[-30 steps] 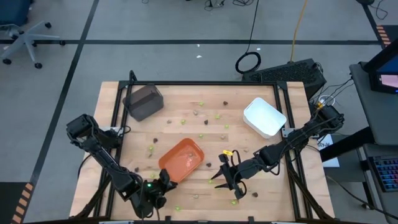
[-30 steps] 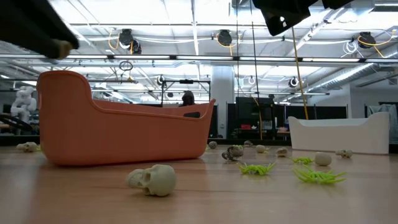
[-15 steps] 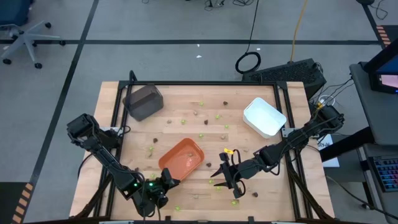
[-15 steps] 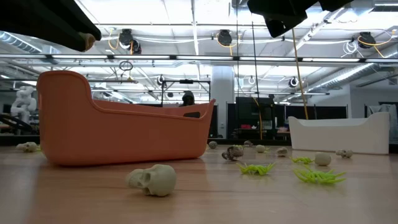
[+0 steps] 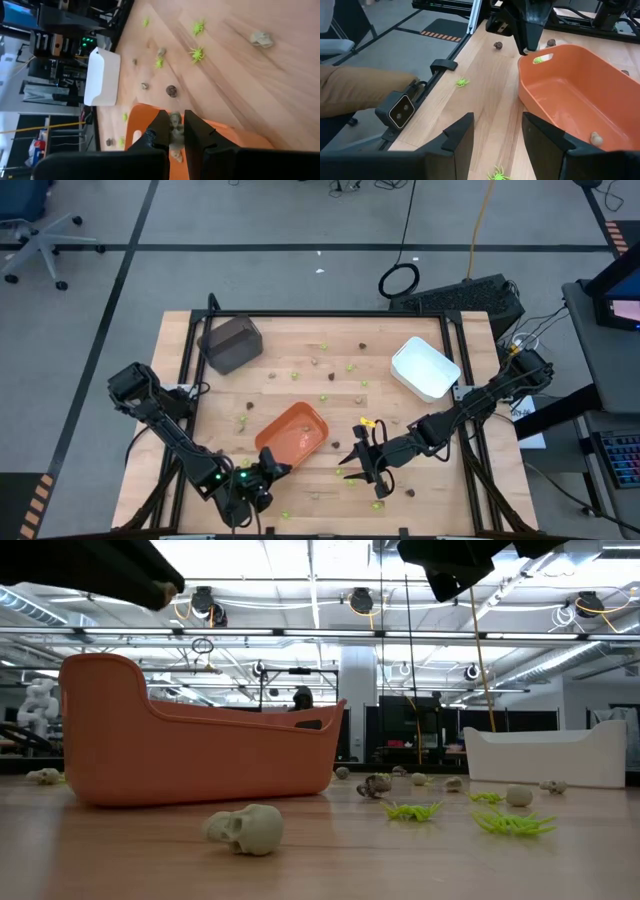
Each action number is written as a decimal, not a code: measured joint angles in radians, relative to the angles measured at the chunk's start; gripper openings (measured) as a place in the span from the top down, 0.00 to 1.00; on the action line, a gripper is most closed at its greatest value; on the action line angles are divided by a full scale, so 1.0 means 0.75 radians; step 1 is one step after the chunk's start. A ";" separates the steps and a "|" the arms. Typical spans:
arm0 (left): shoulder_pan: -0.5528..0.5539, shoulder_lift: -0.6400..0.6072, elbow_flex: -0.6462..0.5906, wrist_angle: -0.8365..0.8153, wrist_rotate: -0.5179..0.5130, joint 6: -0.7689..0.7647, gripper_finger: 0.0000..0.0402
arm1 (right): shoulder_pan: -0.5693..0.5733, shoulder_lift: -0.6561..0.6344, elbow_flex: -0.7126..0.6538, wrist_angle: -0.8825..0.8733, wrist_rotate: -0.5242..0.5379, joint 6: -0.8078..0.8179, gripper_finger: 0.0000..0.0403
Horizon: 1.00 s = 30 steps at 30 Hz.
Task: Sort Halloween decoration
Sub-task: Put the small white skull toy into the orange bin
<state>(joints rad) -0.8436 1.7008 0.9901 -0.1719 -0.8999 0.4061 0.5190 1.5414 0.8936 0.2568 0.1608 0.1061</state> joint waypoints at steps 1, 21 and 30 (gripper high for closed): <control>0.000 0.000 0.000 0.013 -0.006 -0.001 0.96 | 0.000 0.000 0.000 0.000 0.000 0.000 0.63; 0.018 0.000 0.000 0.222 -0.030 -0.363 0.95 | 0.000 0.000 0.000 -0.031 0.000 -0.023 0.63; 0.073 0.000 0.000 0.221 -0.030 -0.862 0.95 | 0.000 0.000 0.000 -0.031 0.000 -0.057 0.63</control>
<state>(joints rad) -0.7887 1.7008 0.9901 -0.0061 -0.9226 -0.2401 0.5190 1.5414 0.8936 0.2337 0.1612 0.0635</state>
